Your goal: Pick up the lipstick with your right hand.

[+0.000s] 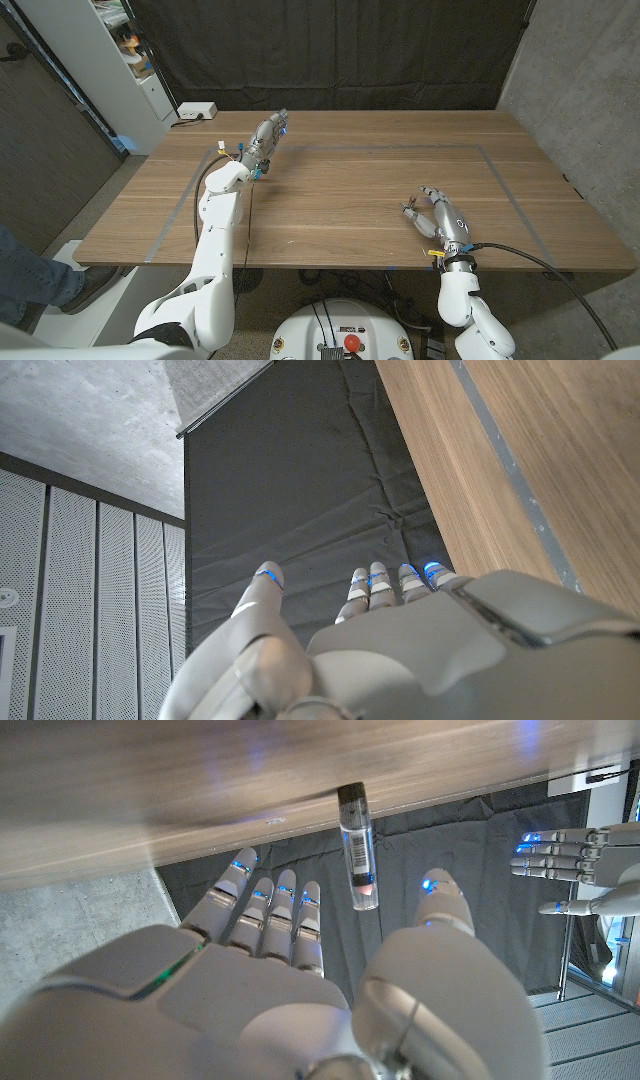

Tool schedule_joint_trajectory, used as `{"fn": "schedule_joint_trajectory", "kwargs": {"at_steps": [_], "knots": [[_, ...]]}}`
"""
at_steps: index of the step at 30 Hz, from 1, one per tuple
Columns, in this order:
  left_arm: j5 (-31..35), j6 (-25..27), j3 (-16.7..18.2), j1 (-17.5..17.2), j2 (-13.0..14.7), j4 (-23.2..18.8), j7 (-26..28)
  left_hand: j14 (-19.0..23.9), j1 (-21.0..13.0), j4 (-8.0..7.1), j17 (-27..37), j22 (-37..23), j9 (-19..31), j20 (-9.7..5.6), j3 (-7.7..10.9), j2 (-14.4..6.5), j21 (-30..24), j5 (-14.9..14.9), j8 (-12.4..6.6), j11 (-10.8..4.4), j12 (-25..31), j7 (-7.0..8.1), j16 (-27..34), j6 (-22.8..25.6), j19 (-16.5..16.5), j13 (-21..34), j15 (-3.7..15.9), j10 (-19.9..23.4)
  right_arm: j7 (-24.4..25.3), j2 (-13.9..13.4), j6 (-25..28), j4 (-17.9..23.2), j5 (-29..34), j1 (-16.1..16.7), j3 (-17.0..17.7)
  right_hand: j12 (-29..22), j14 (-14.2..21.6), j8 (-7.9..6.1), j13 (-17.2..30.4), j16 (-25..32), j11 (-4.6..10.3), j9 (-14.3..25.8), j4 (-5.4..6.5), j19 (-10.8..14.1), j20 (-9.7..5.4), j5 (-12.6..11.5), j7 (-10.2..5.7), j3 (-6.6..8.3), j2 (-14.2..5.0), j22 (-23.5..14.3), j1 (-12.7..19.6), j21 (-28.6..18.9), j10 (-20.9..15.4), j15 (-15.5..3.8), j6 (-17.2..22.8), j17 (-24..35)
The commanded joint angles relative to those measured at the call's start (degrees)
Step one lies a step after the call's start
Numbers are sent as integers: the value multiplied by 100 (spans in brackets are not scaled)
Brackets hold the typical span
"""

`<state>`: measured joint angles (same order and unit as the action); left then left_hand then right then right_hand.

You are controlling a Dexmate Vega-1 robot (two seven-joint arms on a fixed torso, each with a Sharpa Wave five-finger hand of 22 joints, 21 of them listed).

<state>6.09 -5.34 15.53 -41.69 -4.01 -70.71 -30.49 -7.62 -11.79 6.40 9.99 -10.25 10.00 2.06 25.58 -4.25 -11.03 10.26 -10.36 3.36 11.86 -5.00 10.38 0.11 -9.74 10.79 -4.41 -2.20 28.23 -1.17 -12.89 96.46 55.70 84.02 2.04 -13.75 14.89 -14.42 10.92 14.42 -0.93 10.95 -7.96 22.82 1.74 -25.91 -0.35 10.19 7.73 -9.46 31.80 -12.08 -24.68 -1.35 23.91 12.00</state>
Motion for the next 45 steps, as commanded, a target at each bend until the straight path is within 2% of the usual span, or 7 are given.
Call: {"fn": "schedule_joint_trajectory", "kwargs": {"at_steps": [1,12,21,26,27,35,45], "knots": [[16,16,7,45,27,37,-5,-35,-16,16,25,-17,18,46,11,-45,-33,-11,-30,-9,21,-24,23,31,-151,34,41,11,162,-12,25,-143,5,-79,-67,-38,126,-28,16,41,31,-4,-35,87,-15,-56,-39,22,-30,-34,125,15,-125,-16,114,-8],[31,34,12,43,34,7,10,-34,-15,18,25,-17,18,61,8,-46,-32,-11,-29,3,21,-21,24,31,-159,34,46,11,352,-33,-22,-350,-56,-173,-99,-68,386,-61,10,92,93,-4,-38,181,-29,-135,-101,30,-100,-37,318,24,-433,-87,399,-10],[33,33,-2,45,20,41,5,-33,-14,19,25,-17,18,64,4,-45,-32,-12,-28,10,22,-22,24,29,-165,34,49,11,490,-48,-19,-382,-60,-157,-88,-102,681,-85,4,160,282,-8,-33,313,-26,-188,-190,51,-189,-41,488,13,-768,-187,643,-9],[36,23,-9,47,14,39,9,-33,-13,19,25,-18,18,65,2,-46,-33,-12,-28,-14,21,-20,24,31,-165,34,50,9,471,-61,13,-374,-56,-132,-90,-122,832,-125,1,189,296,-10,-26,356,-13,-204,-230,49,-217,-44,565,18,-974,-215,845,-12],[40,20,-14,50,23,42,-2,-33,-13,19,25,-18,18,66,2,-46,-32,-12,-28,-18,21,-21,24,30,-166,34,48,10,475,-66,13,-379,-55,-131,-91,-130,875,-144,1,195,370,-10,-22,368,-20,-211,-242,49,-231,-44,593,22,-1057,-214,932,-12],[39,44,-14,56,27,29,-13,-34,-12,20,25,-18,18,65,-1,-47,-33,-11,-28,-1,20,-23,24,32,-169,34,49,6,562,-54,22,-429,-67,-137,-93,-179,1232,-254,-1,270,470,-16,26,444,-23,-221,-324,10,-273,-48,656,31,-1541,-301,1440,-11],[68,93,-12,39,37,5,13,-36,-11,21,25,-18,18,65,-4,-47,-31,-11,-28,-2,22,-22,23,32,-179,34,52,12,570,-72,51,-500,-63,-188,-115,-185,1445,-310,-1,298,526,-21,29,487,-29,-231,-384,12,-320,-49,752,37,-1802,-335,1754,-19]]}}
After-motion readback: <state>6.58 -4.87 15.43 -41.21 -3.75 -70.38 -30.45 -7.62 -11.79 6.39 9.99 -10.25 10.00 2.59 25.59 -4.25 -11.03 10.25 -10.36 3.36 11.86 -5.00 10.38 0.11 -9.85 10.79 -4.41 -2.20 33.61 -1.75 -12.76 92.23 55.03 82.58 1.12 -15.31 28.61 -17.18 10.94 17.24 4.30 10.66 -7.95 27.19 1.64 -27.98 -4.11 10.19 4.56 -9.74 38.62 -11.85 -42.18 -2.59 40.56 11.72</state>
